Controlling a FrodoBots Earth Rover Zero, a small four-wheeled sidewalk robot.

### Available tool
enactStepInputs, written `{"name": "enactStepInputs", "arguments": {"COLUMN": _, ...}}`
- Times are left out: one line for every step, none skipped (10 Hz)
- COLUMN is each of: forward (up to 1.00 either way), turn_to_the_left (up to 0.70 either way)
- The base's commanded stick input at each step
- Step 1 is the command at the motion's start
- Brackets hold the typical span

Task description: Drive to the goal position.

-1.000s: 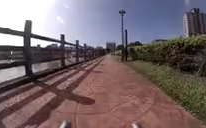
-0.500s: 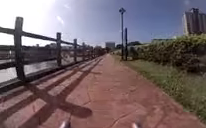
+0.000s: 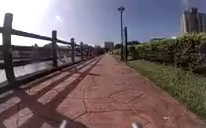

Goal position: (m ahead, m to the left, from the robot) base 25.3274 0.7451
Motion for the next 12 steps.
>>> {"name": "enactStepInputs", "arguments": {"forward": 0.5, "turn_to_the_left": 0.0}}
{"name": "enactStepInputs", "arguments": {"forward": 0.5, "turn_to_the_left": 0.0}}
{"name": "enactStepInputs", "arguments": {"forward": 0.5, "turn_to_the_left": 0.0}}
{"name": "enactStepInputs", "arguments": {"forward": 0.5, "turn_to_the_left": 0.0}}
{"name": "enactStepInputs", "arguments": {"forward": 0.5, "turn_to_the_left": 0.0}}
{"name": "enactStepInputs", "arguments": {"forward": 0.5, "turn_to_the_left": 0.0}}
{"name": "enactStepInputs", "arguments": {"forward": 0.5, "turn_to_the_left": 0.0}}
{"name": "enactStepInputs", "arguments": {"forward": 0.5, "turn_to_the_left": 0.0}}
{"name": "enactStepInputs", "arguments": {"forward": 0.5, "turn_to_the_left": 0.0}}
{"name": "enactStepInputs", "arguments": {"forward": 0.5, "turn_to_the_left": 0.0}}
{"name": "enactStepInputs", "arguments": {"forward": 0.5, "turn_to_the_left": 0.0}}
{"name": "enactStepInputs", "arguments": {"forward": 0.5, "turn_to_the_left": 0.0}}
